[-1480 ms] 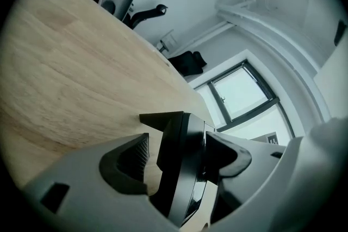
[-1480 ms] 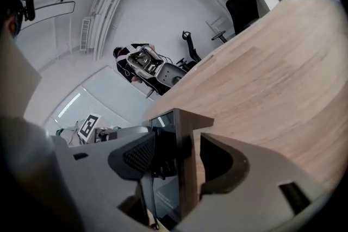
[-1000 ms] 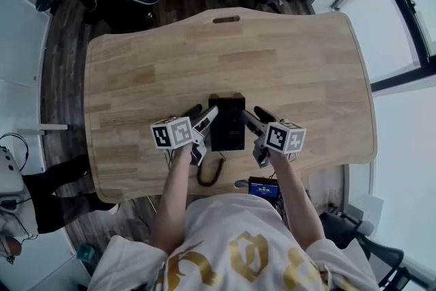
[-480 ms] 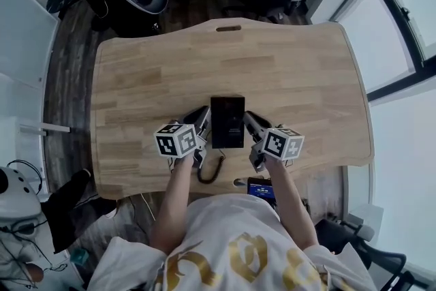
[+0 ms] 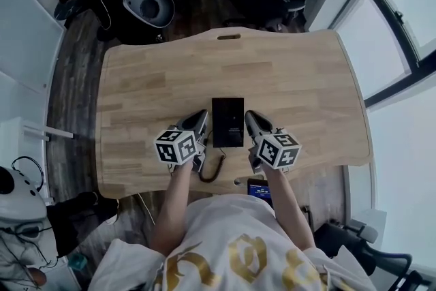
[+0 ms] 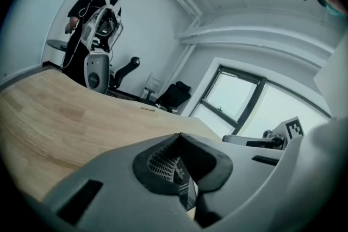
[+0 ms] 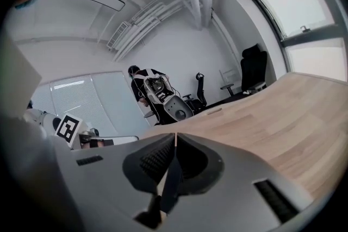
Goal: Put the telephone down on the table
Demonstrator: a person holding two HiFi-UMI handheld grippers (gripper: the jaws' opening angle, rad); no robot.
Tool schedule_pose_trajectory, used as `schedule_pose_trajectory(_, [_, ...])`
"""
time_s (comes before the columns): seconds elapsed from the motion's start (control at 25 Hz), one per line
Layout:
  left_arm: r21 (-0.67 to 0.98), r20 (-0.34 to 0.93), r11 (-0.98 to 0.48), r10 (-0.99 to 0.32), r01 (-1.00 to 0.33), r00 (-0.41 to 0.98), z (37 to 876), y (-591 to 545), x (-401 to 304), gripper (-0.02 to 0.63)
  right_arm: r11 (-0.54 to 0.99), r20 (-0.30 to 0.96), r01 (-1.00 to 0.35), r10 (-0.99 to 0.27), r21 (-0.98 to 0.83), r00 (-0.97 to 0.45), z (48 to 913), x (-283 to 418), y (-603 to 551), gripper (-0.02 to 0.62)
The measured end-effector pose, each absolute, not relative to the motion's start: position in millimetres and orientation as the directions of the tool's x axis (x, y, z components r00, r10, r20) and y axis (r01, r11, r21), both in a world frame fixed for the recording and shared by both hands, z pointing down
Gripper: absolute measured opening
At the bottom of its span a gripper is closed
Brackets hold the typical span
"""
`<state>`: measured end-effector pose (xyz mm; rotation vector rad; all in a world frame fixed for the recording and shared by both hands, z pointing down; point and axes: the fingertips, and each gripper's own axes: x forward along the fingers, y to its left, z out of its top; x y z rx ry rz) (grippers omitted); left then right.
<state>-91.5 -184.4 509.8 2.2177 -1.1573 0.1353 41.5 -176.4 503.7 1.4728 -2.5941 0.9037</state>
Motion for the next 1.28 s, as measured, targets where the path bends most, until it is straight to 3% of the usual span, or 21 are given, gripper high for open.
schedule_pose_trajectory(0.16, [0.438, 0.304, -0.448, -0.742, -0.779, 0.597, 482, -182, -88, 0.009, 0.429, 0.214, -0.778, -0.797, -0.458, -0.565, 478, 38, -169, 0.017])
schedule_pose_trajectory(0.36, [0.428, 0.247, -0.47, -0.761, -0.772, 0.6, 465, -175, -89, 0.009, 0.41, 0.221, -0.818, -0.824, -0.403, -0.522, 468, 43, -164, 0.012])
schedule_pose_trajectory(1.28, [0.387, 0.221, -0.493, -0.771, -0.779, 0.598, 455, -173, -84, 0.009, 0.396, 0.225, -0.83, -0.833, -0.393, -0.505, 471, 54, -161, 0.012])
